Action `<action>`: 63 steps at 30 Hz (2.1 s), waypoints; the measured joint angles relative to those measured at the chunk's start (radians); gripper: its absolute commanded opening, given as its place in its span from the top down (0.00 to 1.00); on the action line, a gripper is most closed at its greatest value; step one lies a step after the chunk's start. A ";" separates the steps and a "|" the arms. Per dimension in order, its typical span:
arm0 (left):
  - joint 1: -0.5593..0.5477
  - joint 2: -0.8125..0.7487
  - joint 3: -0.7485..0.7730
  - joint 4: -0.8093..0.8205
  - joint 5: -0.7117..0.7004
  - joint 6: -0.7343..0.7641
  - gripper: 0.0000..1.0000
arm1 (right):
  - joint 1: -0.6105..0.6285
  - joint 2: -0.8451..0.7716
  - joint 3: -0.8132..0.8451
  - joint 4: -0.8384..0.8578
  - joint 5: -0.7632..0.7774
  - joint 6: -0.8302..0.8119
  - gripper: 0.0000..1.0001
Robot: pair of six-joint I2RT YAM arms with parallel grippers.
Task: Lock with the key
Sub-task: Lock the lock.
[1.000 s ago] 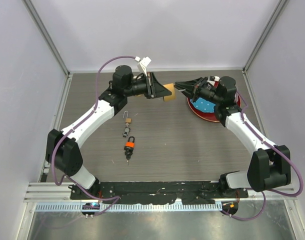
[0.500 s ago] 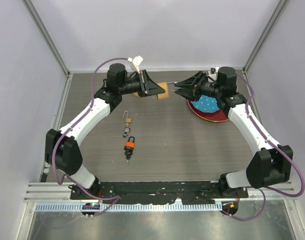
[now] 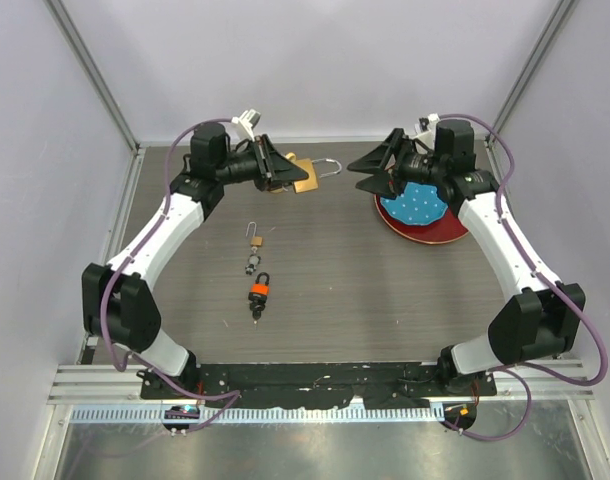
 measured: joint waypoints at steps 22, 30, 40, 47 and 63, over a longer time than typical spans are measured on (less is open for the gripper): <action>0.008 -0.087 -0.043 -0.114 0.065 0.014 1.00 | 0.164 0.145 0.283 -0.282 0.034 -0.282 0.58; 0.008 -0.096 -0.043 -0.115 0.070 0.017 1.00 | 0.201 0.190 0.346 -0.359 0.135 -0.331 0.61; 0.008 -0.097 -0.043 -0.116 0.084 0.027 1.00 | 0.201 0.203 0.380 -0.402 0.199 -0.378 0.62; 0.008 -0.097 -0.043 -0.119 0.089 0.027 1.00 | 0.206 0.213 0.394 -0.401 0.188 -0.389 0.72; 0.021 -0.097 -0.038 -0.182 0.098 0.035 1.00 | 0.268 0.258 0.516 -0.553 0.308 -0.510 0.98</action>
